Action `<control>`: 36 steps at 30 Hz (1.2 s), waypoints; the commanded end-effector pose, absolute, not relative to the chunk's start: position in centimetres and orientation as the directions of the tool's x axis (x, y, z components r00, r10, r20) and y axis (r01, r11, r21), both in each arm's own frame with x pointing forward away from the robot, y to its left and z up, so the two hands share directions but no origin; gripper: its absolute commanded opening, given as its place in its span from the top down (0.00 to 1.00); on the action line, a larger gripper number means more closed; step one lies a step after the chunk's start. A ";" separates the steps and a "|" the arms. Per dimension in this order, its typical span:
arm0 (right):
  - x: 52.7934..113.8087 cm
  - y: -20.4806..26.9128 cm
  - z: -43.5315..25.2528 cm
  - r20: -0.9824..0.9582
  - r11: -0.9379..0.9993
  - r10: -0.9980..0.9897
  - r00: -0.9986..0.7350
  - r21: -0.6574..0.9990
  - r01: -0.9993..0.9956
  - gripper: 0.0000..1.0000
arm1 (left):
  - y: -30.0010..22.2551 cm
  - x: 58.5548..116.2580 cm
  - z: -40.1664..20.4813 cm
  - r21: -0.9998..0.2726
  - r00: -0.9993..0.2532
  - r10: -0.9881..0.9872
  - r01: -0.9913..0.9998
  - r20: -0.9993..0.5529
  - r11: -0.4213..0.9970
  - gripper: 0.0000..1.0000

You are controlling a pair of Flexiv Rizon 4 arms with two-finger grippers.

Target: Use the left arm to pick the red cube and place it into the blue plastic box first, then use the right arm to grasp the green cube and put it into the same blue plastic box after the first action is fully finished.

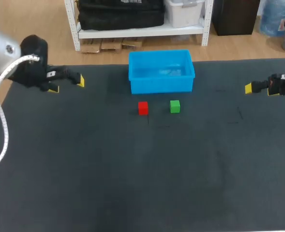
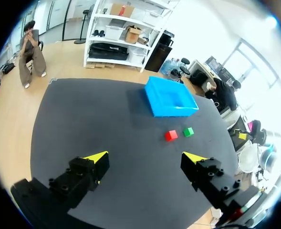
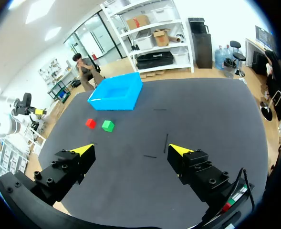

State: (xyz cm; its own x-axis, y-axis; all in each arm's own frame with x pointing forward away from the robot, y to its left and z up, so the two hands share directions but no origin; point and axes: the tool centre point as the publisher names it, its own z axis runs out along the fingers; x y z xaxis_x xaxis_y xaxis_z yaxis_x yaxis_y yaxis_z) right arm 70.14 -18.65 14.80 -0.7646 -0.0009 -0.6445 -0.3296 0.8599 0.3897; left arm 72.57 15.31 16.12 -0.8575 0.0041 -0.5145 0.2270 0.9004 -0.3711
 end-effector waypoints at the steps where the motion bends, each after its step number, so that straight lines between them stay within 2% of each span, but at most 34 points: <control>1: 70.1 -18.6 14.8 -0.644 0.861 -0.001 -0.765 0.389 -0.329 0.00 | 14.1 73.7 16.3 -0.294 -0.876 0.014 0.177 -0.482 0.939 0.00; 36: 70.1 -18.6 14.8 -0.644 0.861 -0.001 -0.765 0.389 -0.329 0.00 | 4.7 78.2 15.2 -0.177 -0.946 0.041 0.103 -0.322 0.979 0.00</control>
State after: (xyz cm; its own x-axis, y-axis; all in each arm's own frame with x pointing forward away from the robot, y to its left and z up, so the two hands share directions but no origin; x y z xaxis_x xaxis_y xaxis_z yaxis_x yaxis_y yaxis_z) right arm 70.14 -18.64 14.80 -0.7646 -0.0009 -0.6445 -0.3296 0.8599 0.3897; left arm 77.18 5.60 15.40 -0.9375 0.0351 -0.3462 0.1297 0.9585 -0.2539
